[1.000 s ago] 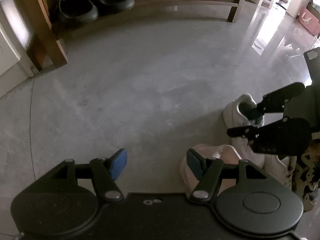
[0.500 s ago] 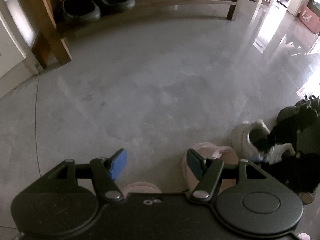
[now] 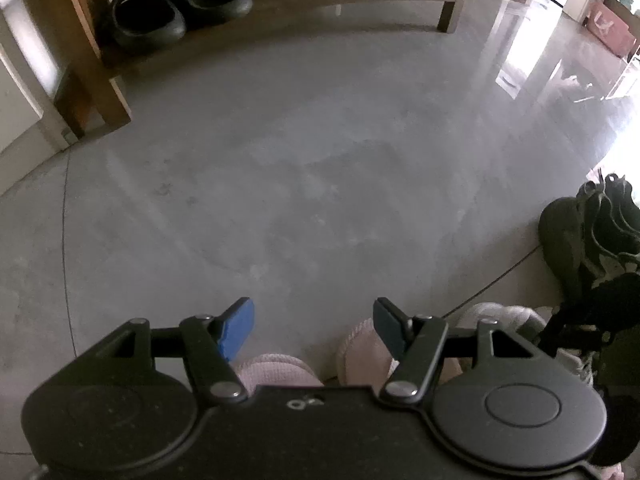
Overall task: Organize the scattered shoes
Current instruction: 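Carry the white sneaker with the right gripper toward the pink slippers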
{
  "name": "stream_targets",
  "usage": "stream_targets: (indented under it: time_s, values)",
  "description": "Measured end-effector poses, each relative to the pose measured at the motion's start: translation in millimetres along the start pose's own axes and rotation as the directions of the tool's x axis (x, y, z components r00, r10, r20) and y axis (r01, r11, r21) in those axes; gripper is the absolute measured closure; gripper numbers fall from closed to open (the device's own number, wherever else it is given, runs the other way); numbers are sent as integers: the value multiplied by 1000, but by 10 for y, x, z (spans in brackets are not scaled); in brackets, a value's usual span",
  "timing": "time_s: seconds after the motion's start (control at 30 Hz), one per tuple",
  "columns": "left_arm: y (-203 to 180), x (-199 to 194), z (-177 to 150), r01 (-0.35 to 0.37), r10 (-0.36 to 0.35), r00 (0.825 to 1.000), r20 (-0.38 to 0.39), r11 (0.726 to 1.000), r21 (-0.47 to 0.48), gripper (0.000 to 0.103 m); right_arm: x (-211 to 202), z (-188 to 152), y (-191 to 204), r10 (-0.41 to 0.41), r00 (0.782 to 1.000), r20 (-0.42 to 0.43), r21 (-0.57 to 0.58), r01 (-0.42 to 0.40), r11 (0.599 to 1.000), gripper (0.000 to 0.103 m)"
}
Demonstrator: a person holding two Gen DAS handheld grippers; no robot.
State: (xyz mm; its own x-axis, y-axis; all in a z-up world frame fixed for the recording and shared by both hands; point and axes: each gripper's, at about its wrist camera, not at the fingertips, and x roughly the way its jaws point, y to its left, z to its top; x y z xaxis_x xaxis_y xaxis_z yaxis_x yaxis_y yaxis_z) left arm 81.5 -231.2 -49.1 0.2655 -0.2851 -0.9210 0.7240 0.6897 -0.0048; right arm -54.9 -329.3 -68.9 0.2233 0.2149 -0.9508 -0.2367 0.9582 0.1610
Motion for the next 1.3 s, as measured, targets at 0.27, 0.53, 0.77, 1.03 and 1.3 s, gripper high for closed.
stream_targets:
  time_s: [0.27, 0.53, 0.77, 1.03, 1.3]
  values:
    - [-30, 10, -30, 8, -8, 1000, -3, 1000, 15, 37, -54, -315, -164, -14, 999, -51, 42, 17, 999, 66]
    - [-84, 17, -35, 17, -17, 1000, -2, 999, 32, 37, -203, -347, -320, -54, 996, -77, 71, 60, 996, 55]
    - [-144, 22, -26, 26, -27, 1000, 1, 999, 47, 37, -758, -586, -327, 28, 998, 51, 151, -36, 988, 33]
    - [-460, -115, -27, 139, -138, 990, -9, 988, 69, 37, -1147, -1134, -353, -77, 989, 125, 142, 58, 988, 30]
    - [-1146, -166, -515, 61, -48, 989, -139, 994, 88, 37, -957, -1260, -329, -25, 995, 94, 195, 6, 981, 30]
